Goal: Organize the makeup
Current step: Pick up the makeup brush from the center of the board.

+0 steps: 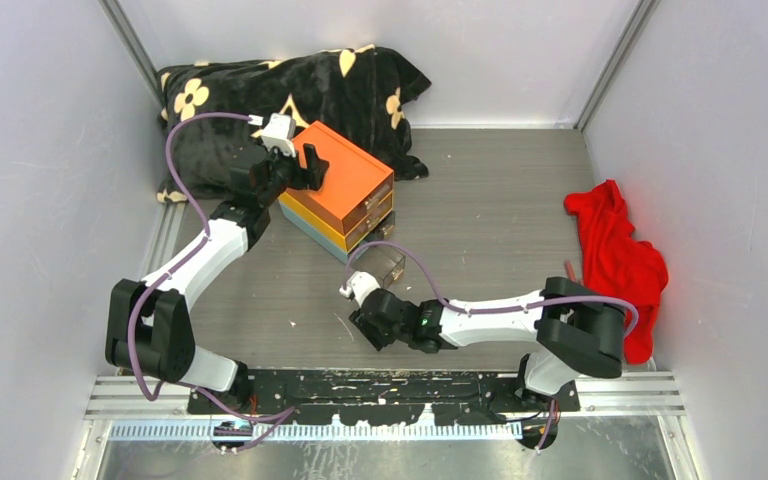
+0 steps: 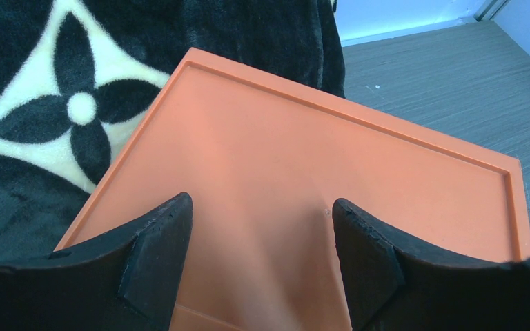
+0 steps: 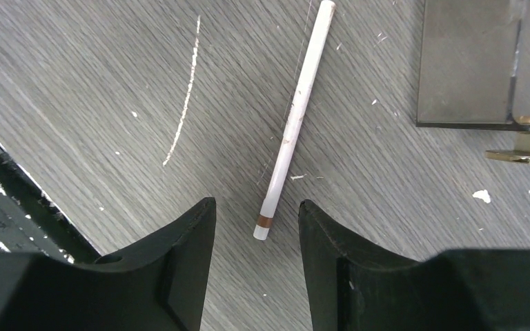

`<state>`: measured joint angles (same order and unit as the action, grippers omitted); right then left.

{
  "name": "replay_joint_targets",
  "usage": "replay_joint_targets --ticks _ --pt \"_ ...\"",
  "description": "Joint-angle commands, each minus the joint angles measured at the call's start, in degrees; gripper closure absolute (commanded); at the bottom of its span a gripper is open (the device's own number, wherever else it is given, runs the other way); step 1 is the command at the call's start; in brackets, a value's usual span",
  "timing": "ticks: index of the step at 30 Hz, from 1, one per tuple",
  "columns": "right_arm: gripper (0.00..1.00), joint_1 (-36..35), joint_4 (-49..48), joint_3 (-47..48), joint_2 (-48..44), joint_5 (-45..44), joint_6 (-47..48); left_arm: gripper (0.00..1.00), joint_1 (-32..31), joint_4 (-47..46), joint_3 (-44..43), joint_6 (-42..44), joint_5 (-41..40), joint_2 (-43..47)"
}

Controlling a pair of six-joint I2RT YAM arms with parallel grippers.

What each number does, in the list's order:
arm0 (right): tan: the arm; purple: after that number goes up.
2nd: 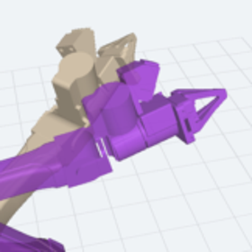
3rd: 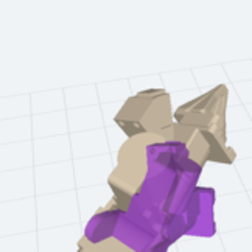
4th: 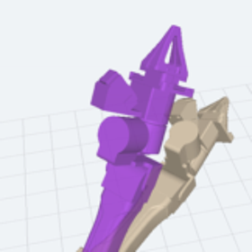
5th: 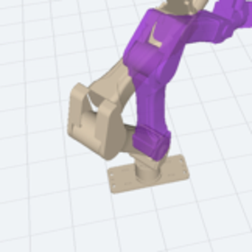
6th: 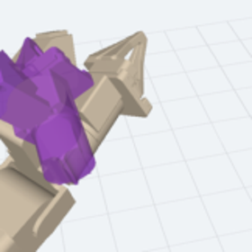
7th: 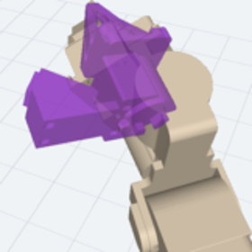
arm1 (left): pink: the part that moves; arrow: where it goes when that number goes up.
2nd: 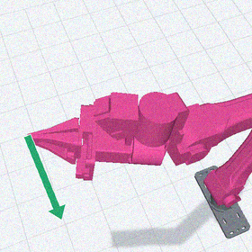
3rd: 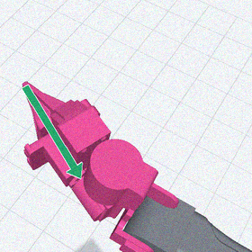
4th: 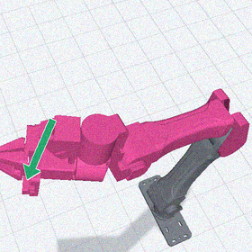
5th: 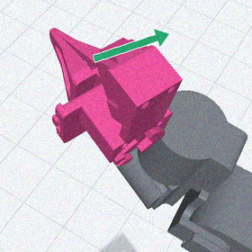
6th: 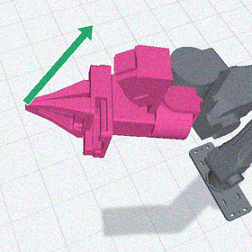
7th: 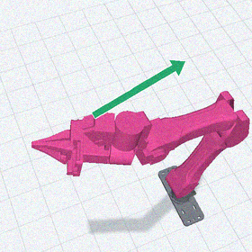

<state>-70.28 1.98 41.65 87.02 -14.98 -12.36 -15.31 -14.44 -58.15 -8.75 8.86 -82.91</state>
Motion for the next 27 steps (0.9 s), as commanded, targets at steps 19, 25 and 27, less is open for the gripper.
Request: replay_joint_targets --ticks 19,25,27 --pt "0.97 -0.1 6.8 5.1 5.9 -2.6 -7.9 0.24 1.1 15.1 4.7 -2.1 -1.2 -0.1" --pt "0.99 -0.1 11.9 4.6 0.2 -4.6 -8.6 0.25 1.1 15.2 4.2 -2.2 -1.3 -0.4" --pt "0.99 -0.1 18.0 8.2 -2.1 -5.3 -6.7 0.24 1.2 15.3 4.1 -2.2 -1.3 -0.2"
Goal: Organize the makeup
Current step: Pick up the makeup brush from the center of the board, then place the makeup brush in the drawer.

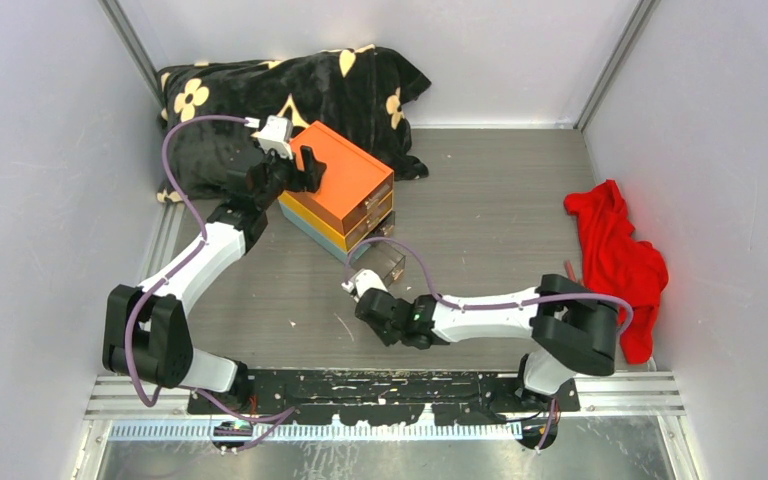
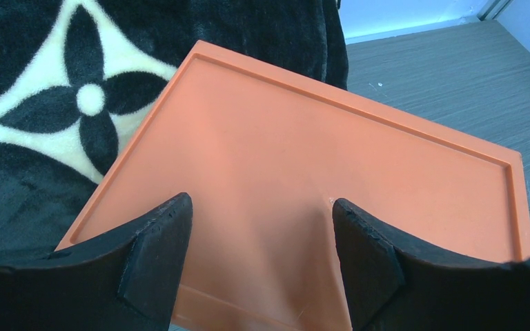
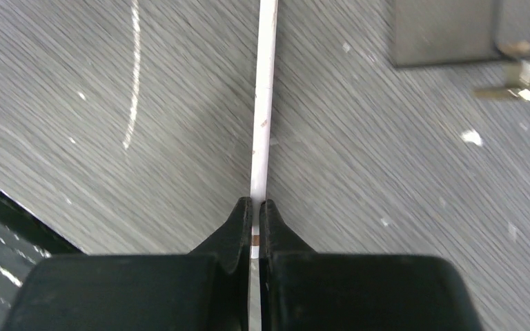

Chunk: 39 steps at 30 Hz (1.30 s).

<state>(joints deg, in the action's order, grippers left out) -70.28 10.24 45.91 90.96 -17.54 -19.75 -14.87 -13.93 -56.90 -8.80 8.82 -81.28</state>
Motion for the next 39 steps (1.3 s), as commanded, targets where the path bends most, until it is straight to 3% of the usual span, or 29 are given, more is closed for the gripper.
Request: replay_joint_targets --ticks 1,6,13,23,39 --pt "0.99 -0.1 13.3 6.4 -6.8 -3.1 1.8 0.25 0.8 15.0 2.9 -2.1 -1.3 -1.7" --pt "0.99 0.0 30.5 19.4 -9.4 -6.9 7.6 0.25 0.9 14.9 2.6 -2.3 -1.2 -1.4" --pt "0.94 3.4 39.0 30.1 -8.0 -6.0 11.6 0.25 1.1 14.6 2.7 -2.8 -0.1 -1.6" --pt "0.94 15.6 38.7 30.8 -3.0 4.6 21.3 0.25 1.1 14.6 3.2 -3.0 0.0 -0.7" --pt "0.93 17.1 32.4 29.6 2.6 9.0 24.1 0.25 1.1 14.8 2.9 -3.0 -0.3 0.1"
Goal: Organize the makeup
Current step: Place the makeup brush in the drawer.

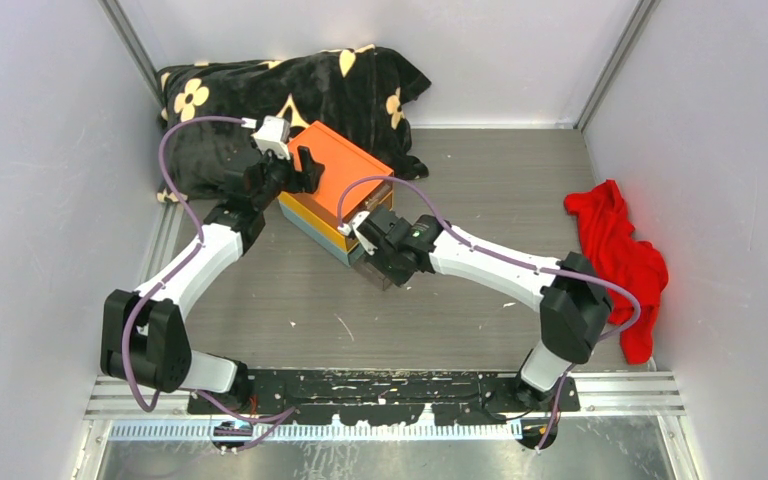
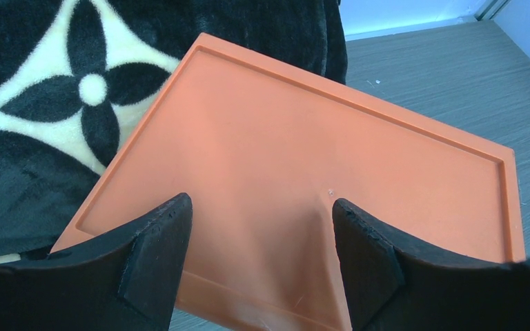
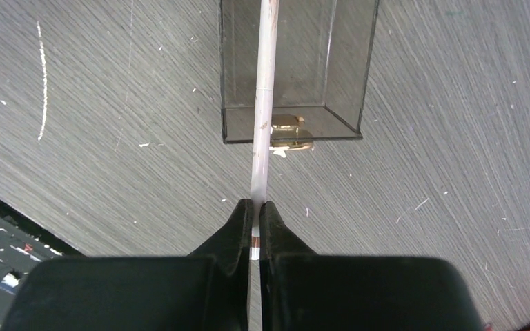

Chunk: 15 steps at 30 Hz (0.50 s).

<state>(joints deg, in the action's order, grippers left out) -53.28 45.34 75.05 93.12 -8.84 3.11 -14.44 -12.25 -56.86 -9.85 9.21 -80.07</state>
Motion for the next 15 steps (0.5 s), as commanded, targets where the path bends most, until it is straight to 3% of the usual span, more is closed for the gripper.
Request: replay_joint_targets --ticks 1,15 --pt "0.93 0.1 -3.1 0.5 0.7 -0.1 1.2 0.25 0.7 13.1 2.9 -1.9 -0.7 -1.1" --pt "0.92 0.1 -6.1 3.1 5.1 -3.0 0.4 0.25 0.6 13.1 2.8 -1.8 -0.6 -1.1"
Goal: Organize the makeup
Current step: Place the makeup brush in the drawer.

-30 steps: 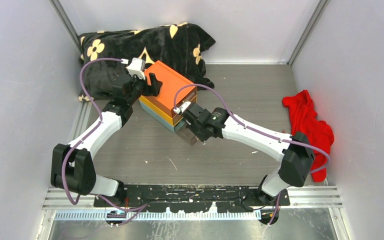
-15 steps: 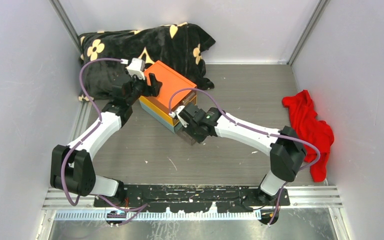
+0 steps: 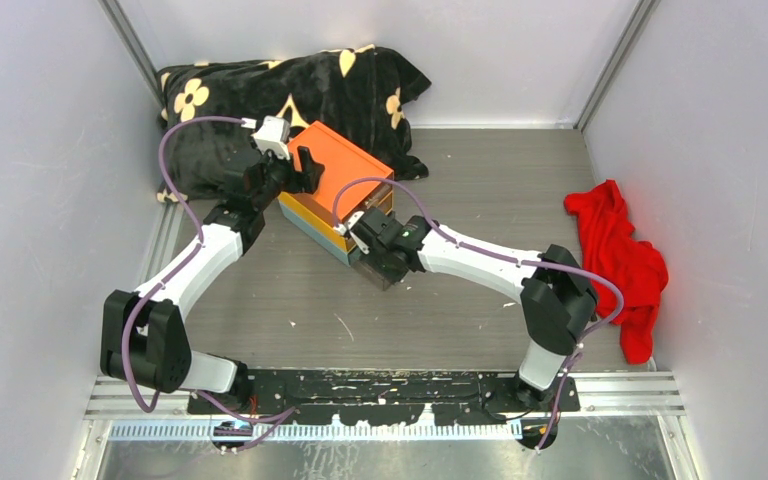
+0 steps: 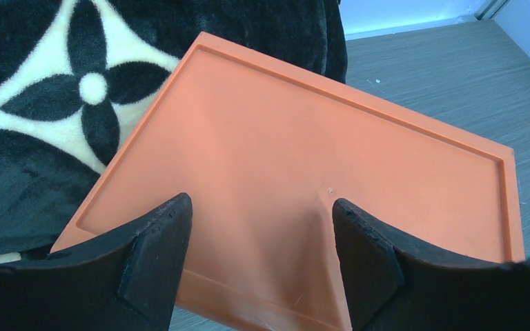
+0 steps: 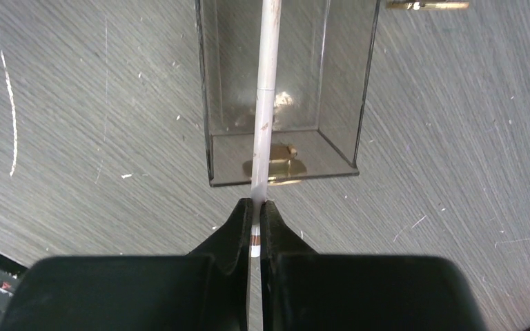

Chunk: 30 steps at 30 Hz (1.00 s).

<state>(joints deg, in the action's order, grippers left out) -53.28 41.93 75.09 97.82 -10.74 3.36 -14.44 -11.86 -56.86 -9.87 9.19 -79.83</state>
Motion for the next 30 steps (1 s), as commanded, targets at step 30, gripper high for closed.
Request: replay_joint_targets --ticks 30 --pt "0.82 0.1 -6.8 11.6 4.0 -4.0 -1.2 0.25 0.8 13.0 2.8 -1.9 -0.7 -0.5"
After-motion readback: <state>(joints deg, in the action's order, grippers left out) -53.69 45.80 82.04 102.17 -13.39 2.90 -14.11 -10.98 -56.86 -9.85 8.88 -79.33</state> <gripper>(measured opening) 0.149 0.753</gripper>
